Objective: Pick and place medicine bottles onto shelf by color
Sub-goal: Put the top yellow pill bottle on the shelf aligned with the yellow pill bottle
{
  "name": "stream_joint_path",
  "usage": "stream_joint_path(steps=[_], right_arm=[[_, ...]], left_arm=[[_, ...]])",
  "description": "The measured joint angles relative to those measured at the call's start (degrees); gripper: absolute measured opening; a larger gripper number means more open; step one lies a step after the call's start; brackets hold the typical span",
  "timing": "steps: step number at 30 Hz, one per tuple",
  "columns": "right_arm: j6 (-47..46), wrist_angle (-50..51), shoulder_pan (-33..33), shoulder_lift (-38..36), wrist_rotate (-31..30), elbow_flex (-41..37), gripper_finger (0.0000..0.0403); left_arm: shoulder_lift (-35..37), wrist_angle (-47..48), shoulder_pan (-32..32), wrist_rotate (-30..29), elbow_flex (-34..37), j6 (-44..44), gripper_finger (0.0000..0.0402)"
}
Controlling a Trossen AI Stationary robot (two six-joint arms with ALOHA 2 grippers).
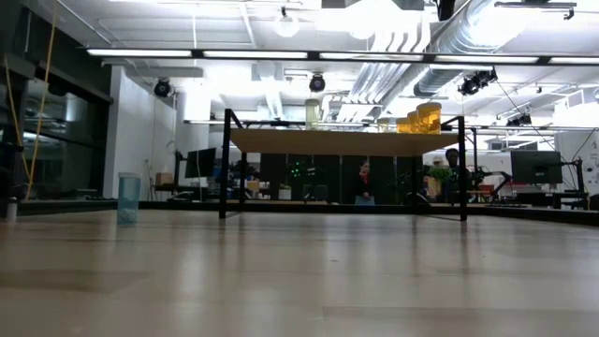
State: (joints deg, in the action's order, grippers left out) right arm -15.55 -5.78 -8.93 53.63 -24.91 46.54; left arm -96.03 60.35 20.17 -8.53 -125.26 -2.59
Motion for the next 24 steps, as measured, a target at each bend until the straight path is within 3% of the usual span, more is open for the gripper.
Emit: stream_joint_path(steps=[3, 7, 11, 13, 18, 24], right_arm=[[-0.19, 0.03, 0.01, 0.00, 0.54, 0.00, 0.0138], [-2.26, 1.12, 0.13, 0.00, 0.57, 0.00, 0.0150], [-3.66, 2.53, 1.07, 0.75, 1.00, 0.00, 0.0188], [-4.92, 3.00, 2.40, 1.96, 2.03, 0.00, 0.0212], [-4.44, 3.49, 7.03, 8.36, 7.32, 1.19, 0.0272], [2.69, 3.85, 12.36, 18.24, 2.48, 6.59, 0.0301]], left_arm=[[10.09, -12.13, -3.17, -2.83, 16.19, -1.52, 0.0001], [27.53, -35.86, -7.35, -3.23, 45.09, -3.81, 0.0000], [43.58, -58.13, -12.22, -2.65, 71.13, -10.97, 0.0000], [50.49, -66.78, -14.78, -3.38, 80.63, -14.75, 0.0000], [63.96, -75.29, -19.55, -9.95, 93.67, -18.27, 0.0000], [70.89, -74.32, -21.82, -15.08, 94.89, -15.29, 0.0000]])
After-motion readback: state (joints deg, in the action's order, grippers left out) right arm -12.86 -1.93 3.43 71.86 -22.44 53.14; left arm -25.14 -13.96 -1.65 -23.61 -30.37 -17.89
